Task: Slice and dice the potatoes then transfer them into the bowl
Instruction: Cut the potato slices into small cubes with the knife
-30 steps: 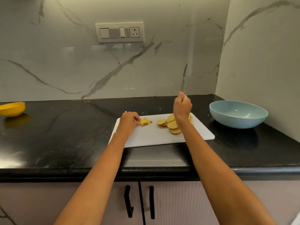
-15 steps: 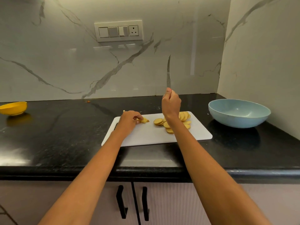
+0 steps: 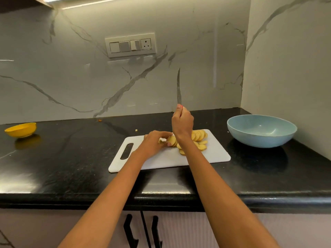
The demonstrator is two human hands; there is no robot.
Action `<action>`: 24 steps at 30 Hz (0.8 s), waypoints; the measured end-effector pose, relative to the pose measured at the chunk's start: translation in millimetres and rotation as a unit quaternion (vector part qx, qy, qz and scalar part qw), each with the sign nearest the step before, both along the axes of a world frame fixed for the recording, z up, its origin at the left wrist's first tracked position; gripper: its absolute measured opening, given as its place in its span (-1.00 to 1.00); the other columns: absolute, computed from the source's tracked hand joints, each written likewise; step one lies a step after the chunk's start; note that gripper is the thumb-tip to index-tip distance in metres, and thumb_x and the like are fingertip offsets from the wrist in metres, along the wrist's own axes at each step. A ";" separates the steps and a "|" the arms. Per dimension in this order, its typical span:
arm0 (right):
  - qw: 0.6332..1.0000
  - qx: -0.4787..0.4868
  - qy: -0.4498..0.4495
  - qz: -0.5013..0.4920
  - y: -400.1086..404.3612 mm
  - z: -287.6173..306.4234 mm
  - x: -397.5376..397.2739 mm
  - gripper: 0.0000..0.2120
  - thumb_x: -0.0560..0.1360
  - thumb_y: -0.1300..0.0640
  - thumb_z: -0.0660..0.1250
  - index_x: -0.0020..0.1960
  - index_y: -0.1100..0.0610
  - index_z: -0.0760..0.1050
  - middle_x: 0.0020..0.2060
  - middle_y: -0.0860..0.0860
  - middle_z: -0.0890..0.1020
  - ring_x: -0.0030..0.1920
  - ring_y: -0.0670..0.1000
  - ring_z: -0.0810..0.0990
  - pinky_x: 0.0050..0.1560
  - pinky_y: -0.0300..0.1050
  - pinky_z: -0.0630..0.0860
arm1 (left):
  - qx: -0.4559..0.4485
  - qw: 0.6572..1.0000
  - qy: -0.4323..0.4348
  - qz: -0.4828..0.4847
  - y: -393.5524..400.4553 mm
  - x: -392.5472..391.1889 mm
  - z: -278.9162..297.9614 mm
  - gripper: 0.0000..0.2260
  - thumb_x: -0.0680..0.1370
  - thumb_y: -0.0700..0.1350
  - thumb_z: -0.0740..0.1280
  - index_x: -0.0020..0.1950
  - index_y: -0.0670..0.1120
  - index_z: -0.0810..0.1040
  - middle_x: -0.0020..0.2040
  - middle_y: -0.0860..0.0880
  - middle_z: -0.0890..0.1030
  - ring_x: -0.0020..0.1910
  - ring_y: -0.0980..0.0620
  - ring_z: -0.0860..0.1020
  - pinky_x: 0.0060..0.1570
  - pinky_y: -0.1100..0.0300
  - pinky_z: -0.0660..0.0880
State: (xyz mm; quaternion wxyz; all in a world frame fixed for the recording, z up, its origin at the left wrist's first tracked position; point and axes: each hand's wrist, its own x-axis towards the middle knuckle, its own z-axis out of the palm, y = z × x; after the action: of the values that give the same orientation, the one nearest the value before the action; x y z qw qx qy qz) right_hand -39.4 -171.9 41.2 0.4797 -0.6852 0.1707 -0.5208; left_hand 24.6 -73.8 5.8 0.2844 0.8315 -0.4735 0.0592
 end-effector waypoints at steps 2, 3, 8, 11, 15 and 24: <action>1.000 0.002 0.003 -0.007 -1.8 0.3 -0.5 -0.67 0.65 0.10 0.04 -0.24 0.15 0.38 -0.44 -0.07 0.40 -0.42 -0.15 0.37 -0.41 -0.42 0.26 | -0.021 1.000 -0.004 -0.002 -1.3 0.4 -0.8 -0.71 0.47 -0.11 0.40 0.19 0.02 0.54 0.09 0.07 0.60 0.14 0.03 0.50 0.24 -0.10 0.36; 1.000 0.003 0.004 -0.008 -2.0 0.3 -0.6 -0.68 0.65 0.10 0.04 -0.22 0.17 0.40 -0.44 -0.07 0.40 -0.41 -0.15 0.38 -0.40 -0.39 0.28 | -0.036 0.999 -0.003 -0.004 -1.4 0.3 -1.1 -0.71 0.45 -0.11 0.42 0.17 0.00 0.54 0.07 0.07 0.60 0.11 0.06 0.49 0.21 -0.05 0.38; 1.000 -0.014 0.018 -0.019 -2.7 0.0 -3.4 -0.68 0.65 0.10 0.04 -0.21 0.16 0.39 -0.43 -0.06 0.41 -0.40 -0.14 0.39 -0.35 -0.30 0.34 | -0.095 0.994 0.033 -0.035 1.2 -8.4 0.9 -0.74 0.41 -0.15 0.47 0.04 -0.08 0.50 -0.05 0.03 0.57 -0.18 0.14 0.52 -0.13 0.34 0.44; 0.999 -0.019 0.022 -0.032 -6.2 0.7 -6.7 -0.68 0.65 0.11 0.04 -0.22 0.17 0.39 -0.44 -0.05 0.40 -0.41 -0.15 0.38 -0.37 -0.35 0.32 | -0.107 0.991 0.065 -0.046 2.3 -11.1 2.3 -0.81 0.45 -0.21 0.42 0.01 -0.09 0.49 -0.06 -0.03 0.57 -0.28 0.12 0.52 -0.20 0.36 0.47; 0.998 -0.012 0.032 -0.047 -9.4 0.8 -9.2 -0.68 0.65 0.10 0.03 -0.19 0.20 0.41 -0.43 -0.05 0.41 -0.40 -0.15 0.39 -0.37 -0.41 0.31 | -0.109 0.990 0.087 -0.033 2.5 -11.1 2.6 -0.87 0.49 -0.26 0.36 0.03 -0.16 0.49 -0.02 -0.12 0.58 -0.29 0.16 0.50 -0.29 0.43 0.45; 0.997 -0.020 0.047 -0.051 -8.5 1.3 -7.4 -0.68 0.65 0.09 0.04 -0.18 0.19 0.41 -0.42 -0.06 0.41 -0.40 -0.15 0.39 -0.38 -0.42 0.30 | -0.103 0.987 0.124 -0.014 -3.8 -9.8 1.2 -0.81 0.54 -0.20 0.31 0.13 -0.20 0.46 0.04 -0.14 0.56 -0.10 0.07 0.48 -0.08 0.26 0.43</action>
State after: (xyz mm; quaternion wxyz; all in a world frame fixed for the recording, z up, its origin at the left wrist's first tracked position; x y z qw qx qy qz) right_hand -46.8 -180.4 42.6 0.4302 -0.7087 0.2174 -0.5152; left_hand 14.8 -77.5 7.1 0.4255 0.7923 -0.4373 0.0005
